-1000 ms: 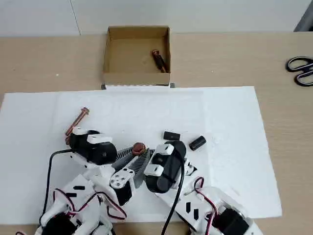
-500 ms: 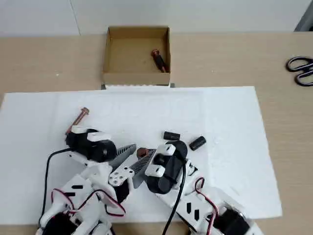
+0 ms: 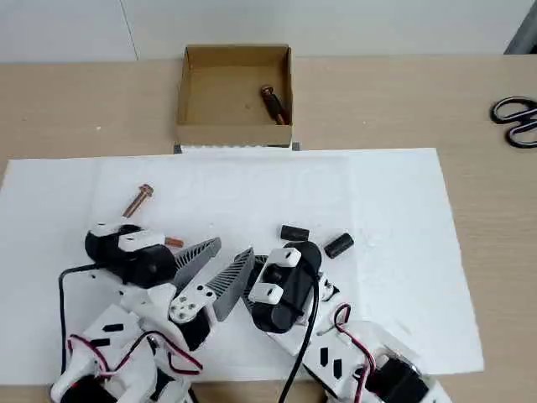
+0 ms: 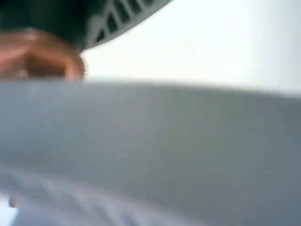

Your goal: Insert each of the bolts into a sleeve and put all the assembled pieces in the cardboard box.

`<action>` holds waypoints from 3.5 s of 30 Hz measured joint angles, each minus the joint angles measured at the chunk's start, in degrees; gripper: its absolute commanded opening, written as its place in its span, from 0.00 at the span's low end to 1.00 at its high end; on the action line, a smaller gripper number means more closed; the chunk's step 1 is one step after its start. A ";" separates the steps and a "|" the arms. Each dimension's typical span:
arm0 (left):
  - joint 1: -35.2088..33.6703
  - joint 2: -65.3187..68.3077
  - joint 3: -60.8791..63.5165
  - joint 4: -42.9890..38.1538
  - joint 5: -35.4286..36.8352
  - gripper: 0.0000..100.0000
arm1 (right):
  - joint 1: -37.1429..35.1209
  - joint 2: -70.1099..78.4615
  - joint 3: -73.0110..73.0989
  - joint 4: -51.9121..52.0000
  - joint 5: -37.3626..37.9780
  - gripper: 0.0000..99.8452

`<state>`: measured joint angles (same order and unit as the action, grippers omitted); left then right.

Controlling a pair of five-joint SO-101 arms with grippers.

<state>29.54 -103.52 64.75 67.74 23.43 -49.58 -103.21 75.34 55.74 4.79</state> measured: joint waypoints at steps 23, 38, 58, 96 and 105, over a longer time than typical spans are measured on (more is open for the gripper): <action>-32.09 0.00 21.80 -8.00 -12.13 0.01 | 24.97 -0.09 0.79 3.87 -4.66 0.00; -33.05 0.00 30.86 -11.69 -17.23 0.01 | 31.38 0.00 3.52 2.20 -4.66 0.00; -33.05 0.00 30.86 -11.69 -17.23 0.01 | 31.30 69.63 -43.34 -12.31 -7.82 0.00; -33.05 0.00 30.86 -11.69 -17.23 0.01 | 31.30 171.69 -151.82 -12.40 -7.82 0.01; -33.05 0.00 30.86 -11.69 -17.23 0.01 | 27.16 175.91 -153.58 -6.68 -3.52 0.03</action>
<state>-3.52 -103.52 95.60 56.04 6.20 -22.42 72.70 -78.24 49.05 1.27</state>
